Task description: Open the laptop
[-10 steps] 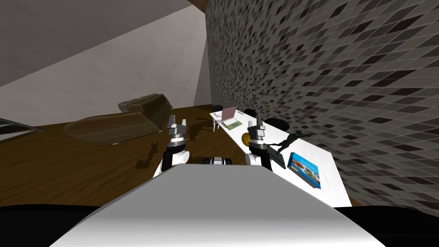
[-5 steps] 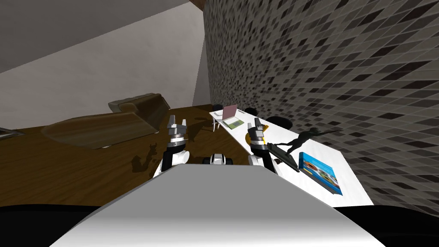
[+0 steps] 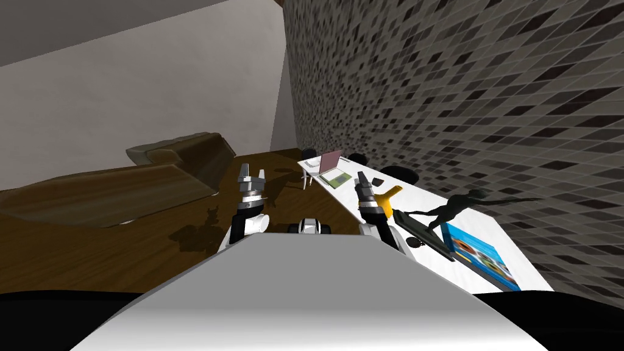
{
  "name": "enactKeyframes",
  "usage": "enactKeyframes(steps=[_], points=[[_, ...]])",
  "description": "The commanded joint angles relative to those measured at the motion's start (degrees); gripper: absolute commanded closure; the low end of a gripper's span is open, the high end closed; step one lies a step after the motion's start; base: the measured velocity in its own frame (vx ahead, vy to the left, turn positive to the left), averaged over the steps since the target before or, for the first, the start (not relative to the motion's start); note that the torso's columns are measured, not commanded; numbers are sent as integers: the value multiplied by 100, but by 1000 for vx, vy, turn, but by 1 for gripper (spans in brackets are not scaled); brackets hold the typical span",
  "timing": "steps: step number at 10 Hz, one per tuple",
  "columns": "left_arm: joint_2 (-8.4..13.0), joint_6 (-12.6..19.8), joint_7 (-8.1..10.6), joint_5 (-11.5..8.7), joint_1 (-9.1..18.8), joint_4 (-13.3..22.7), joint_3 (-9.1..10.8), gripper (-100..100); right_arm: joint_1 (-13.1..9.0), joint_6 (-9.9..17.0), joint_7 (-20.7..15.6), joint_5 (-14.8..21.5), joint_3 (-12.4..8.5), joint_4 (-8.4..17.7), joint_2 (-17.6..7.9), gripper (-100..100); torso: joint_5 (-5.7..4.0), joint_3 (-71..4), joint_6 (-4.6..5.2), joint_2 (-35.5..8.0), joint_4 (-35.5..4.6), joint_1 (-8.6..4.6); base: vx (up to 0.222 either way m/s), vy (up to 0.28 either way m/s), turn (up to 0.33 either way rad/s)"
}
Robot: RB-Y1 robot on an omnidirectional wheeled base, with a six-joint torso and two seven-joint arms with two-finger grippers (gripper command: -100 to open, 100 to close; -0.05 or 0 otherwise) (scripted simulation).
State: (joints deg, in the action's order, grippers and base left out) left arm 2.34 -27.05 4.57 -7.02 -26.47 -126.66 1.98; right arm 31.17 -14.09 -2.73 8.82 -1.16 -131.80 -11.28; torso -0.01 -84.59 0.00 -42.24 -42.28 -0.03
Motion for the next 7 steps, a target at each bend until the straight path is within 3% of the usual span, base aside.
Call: enactKeyframes(steps=[1, 7], points=[[0, 0, 0, 0, 0, 0, 0, 0, 144, 306, -289, 209, -231, 19, -269, -100, 3, -4, 1, 5, 2, 8, 176, 189, -108], [-1, 0, 0, 0, -1, 0, -1, 0, 468, 1108, -1043, 783, -806, 114, -865, -100, 4, -1, -1, 3, 1, 16, 235, 225, -123]])
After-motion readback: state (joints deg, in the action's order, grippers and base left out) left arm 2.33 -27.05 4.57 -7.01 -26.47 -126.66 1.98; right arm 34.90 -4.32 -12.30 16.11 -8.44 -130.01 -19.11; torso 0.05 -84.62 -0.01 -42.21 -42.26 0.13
